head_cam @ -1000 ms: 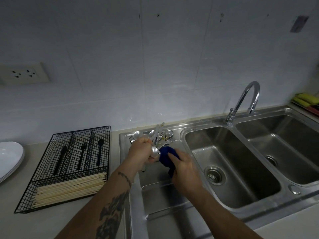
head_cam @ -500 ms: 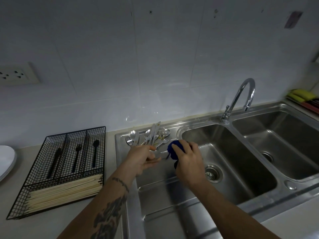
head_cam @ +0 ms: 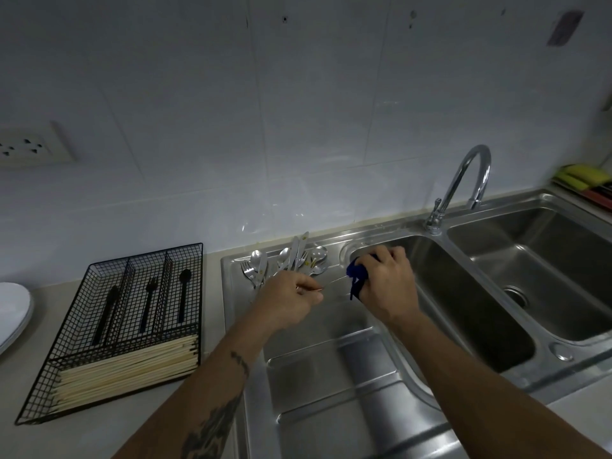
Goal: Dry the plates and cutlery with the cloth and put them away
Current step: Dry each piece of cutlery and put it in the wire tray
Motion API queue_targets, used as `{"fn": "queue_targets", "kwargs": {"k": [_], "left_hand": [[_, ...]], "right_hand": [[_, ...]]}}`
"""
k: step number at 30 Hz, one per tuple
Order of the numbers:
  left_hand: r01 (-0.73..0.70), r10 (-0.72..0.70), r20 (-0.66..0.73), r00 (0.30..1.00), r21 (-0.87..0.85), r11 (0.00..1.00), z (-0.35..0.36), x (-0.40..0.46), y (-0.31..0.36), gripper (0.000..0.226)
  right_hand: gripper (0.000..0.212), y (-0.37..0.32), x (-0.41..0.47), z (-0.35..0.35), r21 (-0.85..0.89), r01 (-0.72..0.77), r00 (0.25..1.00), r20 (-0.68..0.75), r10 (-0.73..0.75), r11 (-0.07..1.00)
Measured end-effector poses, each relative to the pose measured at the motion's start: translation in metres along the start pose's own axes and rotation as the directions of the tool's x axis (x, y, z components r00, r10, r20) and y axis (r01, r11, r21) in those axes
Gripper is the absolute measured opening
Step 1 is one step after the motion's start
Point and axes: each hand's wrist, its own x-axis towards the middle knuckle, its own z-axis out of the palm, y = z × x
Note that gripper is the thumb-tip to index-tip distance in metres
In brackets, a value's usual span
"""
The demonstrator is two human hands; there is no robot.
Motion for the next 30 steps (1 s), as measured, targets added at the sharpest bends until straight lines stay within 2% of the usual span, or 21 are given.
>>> {"fn": "queue_targets", "kwargs": {"k": [3, 6, 8, 11, 14, 17, 23, 30], "left_hand": [[-0.027, 0.033, -0.151, 0.988, 0.039, 0.999, 0.003, 0.005, -0.005, 0.014], [0.027, -0.024, -0.188, 0.982, 0.014, 1.000, 0.002, 0.007, -0.008, 0.020], [0.063, -0.068, -0.163, 0.984, -0.037, 0.997, 0.004, 0.009, -0.007, 0.023], [0.137, -0.172, -0.110, 0.979, -0.275, 0.952, 0.002, 0.015, -0.008, 0.030], [0.200, -0.230, -0.066, 0.971, -0.309, 0.930, -0.009, 0.010, -0.021, 0.033], [0.264, -0.293, -0.016, 0.956, -0.387, 0.883, -0.013, 0.006, -0.029, 0.034], [0.290, -0.313, 0.046, 0.948, -0.525, 0.800, -0.010, 0.011, -0.009, 0.018], [0.345, -0.337, 0.128, 0.933, -0.584, 0.735, -0.018, 0.004, -0.022, 0.021]], "right_hand": [[0.031, -0.007, -0.002, -0.001, 0.030, -0.024, 1.000, 0.005, 0.024, 0.999], [0.038, -0.028, -0.005, -0.009, 0.101, -0.032, 0.999, -0.014, 0.034, 0.994], [0.045, -0.049, -0.012, -0.010, 0.124, 0.091, 0.996, -0.014, -0.090, 0.988], [0.052, -0.066, -0.026, 0.000, 0.130, 0.199, 0.978, 0.034, -0.205, 0.971], [0.053, -0.044, -0.031, 0.008, 0.103, 0.135, 0.989, 0.044, -0.140, 0.986], [0.067, -0.024, -0.034, 0.005, 0.081, 0.071, 0.994, 0.076, -0.077, 0.994], [0.065, -0.048, -0.036, -0.005, 0.083, 0.215, 0.976, 0.024, -0.218, 0.973], [0.066, -0.016, -0.036, 0.002, 0.117, 0.087, 0.996, 0.003, -0.088, 0.989]]}}
